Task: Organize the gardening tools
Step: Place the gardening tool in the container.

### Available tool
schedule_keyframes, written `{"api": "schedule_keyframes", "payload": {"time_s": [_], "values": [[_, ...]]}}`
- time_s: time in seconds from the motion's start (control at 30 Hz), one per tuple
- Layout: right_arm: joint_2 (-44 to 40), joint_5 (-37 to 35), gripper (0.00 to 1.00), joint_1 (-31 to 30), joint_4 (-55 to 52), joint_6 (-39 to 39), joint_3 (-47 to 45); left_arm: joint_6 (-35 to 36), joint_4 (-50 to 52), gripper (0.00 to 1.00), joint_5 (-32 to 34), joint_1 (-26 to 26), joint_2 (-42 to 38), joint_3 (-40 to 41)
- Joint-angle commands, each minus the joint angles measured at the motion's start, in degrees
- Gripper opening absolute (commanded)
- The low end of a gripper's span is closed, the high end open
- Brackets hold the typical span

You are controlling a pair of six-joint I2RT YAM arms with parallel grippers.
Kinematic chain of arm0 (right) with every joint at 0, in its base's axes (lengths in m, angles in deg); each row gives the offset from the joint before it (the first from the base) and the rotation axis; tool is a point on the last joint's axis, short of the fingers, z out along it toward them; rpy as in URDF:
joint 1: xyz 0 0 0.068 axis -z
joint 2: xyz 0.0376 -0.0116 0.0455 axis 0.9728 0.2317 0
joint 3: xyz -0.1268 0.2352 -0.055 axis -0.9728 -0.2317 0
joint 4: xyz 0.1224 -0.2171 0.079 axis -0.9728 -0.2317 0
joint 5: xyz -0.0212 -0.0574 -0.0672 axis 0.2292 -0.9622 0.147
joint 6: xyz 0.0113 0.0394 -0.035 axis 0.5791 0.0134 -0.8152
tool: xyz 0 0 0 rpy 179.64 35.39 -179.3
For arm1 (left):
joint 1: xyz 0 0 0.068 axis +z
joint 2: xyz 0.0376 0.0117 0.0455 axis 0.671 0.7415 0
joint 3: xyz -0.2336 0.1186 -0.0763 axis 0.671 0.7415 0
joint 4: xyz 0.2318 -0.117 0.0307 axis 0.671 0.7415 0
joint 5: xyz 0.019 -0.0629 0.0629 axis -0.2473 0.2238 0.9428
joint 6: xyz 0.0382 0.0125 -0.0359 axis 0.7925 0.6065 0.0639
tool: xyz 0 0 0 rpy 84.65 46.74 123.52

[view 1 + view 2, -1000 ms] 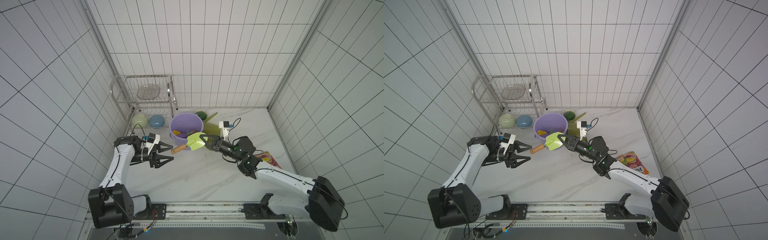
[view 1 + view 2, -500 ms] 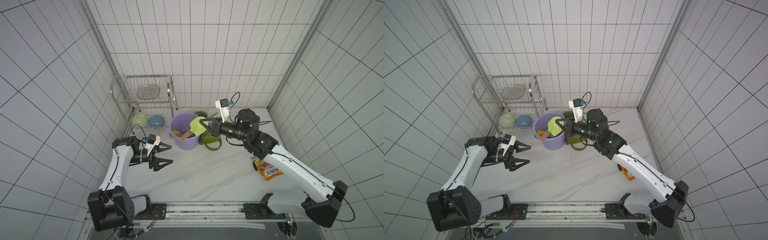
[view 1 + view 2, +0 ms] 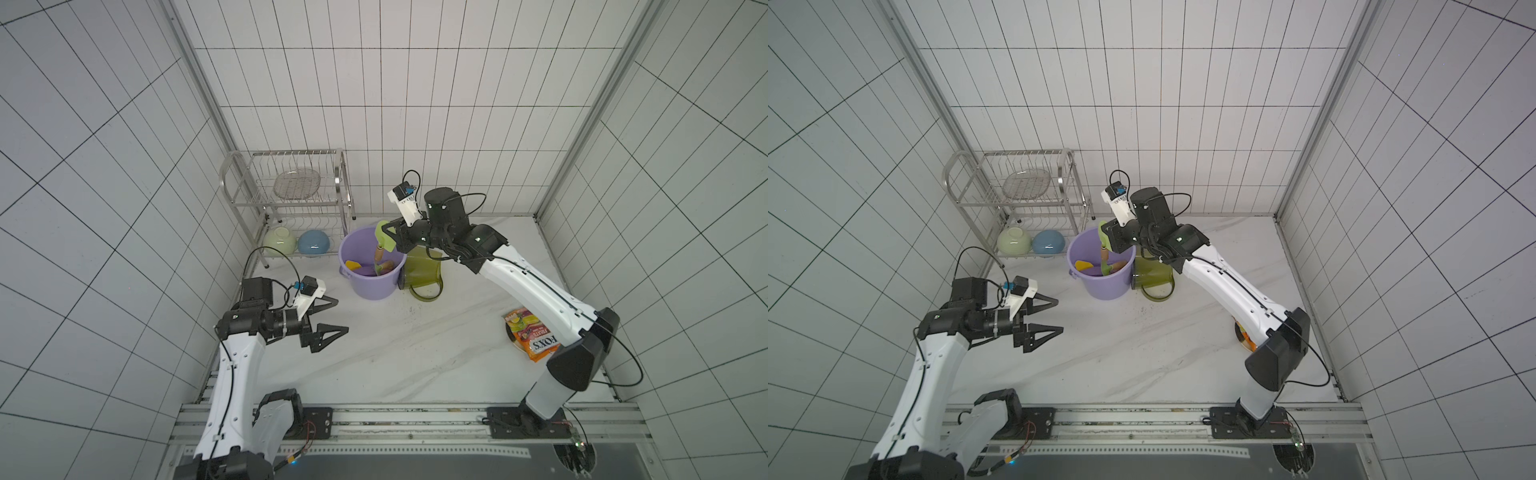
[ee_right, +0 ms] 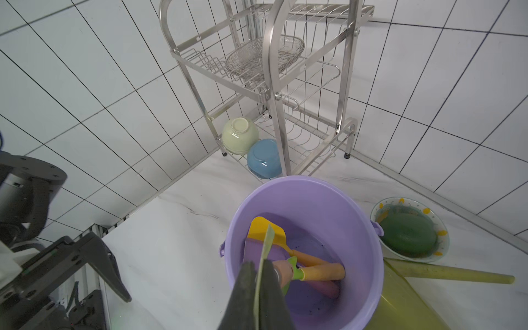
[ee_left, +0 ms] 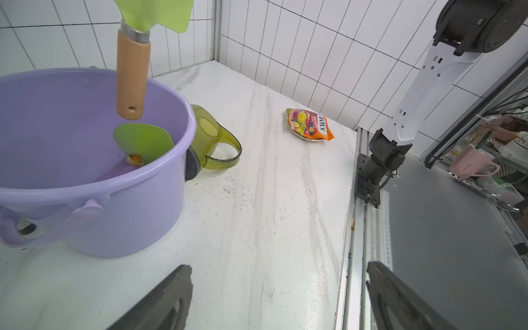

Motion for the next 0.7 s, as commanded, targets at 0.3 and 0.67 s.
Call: {"api": "schedule_keyframes", "payload": {"time_s": [0.3,0.67], "values": [[15.39,-5.05,0.00,-0.27,-1.35,-8.28,12.30,-8.32,-8.63,0.96,6.53,0.24,-1.03,2.93],[23.15,-11.13,0.00,-2.74,-1.56,-11.54,13.54,-10.67,-10.36,0.96,9.62,0.31,-0.87,2.80]]}}
